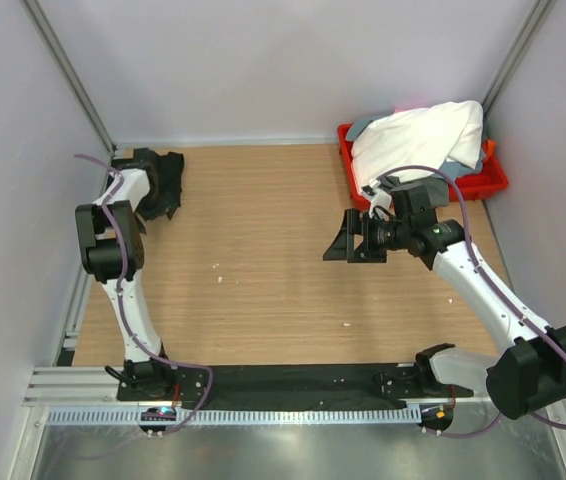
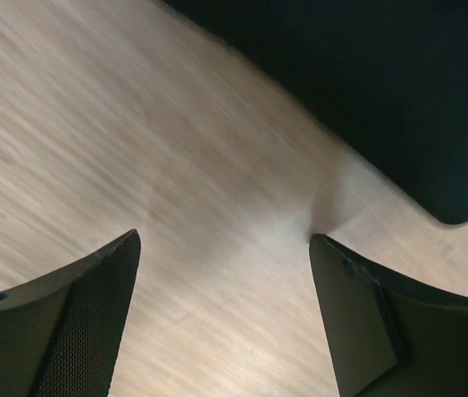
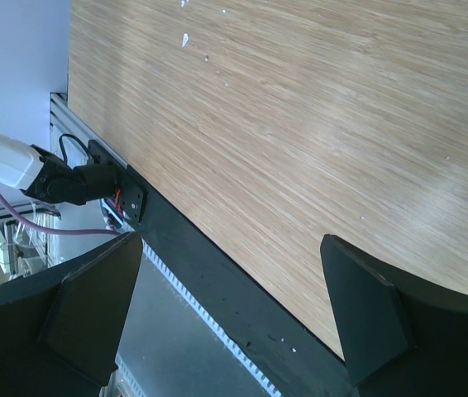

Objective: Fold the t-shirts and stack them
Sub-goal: Neatly place the folded tshirt to the corner

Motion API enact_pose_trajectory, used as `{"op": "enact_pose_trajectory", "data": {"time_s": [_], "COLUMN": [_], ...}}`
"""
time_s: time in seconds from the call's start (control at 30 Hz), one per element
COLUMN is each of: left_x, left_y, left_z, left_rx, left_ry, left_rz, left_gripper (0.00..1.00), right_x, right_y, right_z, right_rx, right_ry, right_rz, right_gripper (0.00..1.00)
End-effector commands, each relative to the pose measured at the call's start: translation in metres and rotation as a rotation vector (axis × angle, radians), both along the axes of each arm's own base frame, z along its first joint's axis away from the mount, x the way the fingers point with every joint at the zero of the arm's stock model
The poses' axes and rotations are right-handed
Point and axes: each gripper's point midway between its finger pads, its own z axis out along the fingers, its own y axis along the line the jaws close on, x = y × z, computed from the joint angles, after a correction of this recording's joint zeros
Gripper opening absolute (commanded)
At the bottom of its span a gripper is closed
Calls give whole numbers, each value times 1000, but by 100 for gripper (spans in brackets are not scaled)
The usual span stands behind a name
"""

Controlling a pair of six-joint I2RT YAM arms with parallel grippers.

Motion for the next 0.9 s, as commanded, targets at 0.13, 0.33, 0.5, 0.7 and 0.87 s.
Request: {"op": "enact_pose_trajectory", "data": {"time_s": [0.13,0.33,0.5,0.7,0.87], "left_x": [22,48,62,78,86], "left_y": [35,44,49,52,53], "left_z": [-10,-13,-18,-13,7], "left_rx": [91,100,106,127,151], "left_ry": [17,9,36,18,5], "left_rz": [16,7,-19,-67,-89], "left_gripper": [81,74,74,74,74], "right_x": [2,1,-1,3,5], "right_y": [5,7,7,8,8], "right_z": [6,5,3,1,-4], "right_rx": [6,2,-3,-5,-18], "right_ry": [-36,-37,-37,-30,-24], "right_rz": [25,36,36,36,35], "right_gripper": [96,96,96,96,96]}}
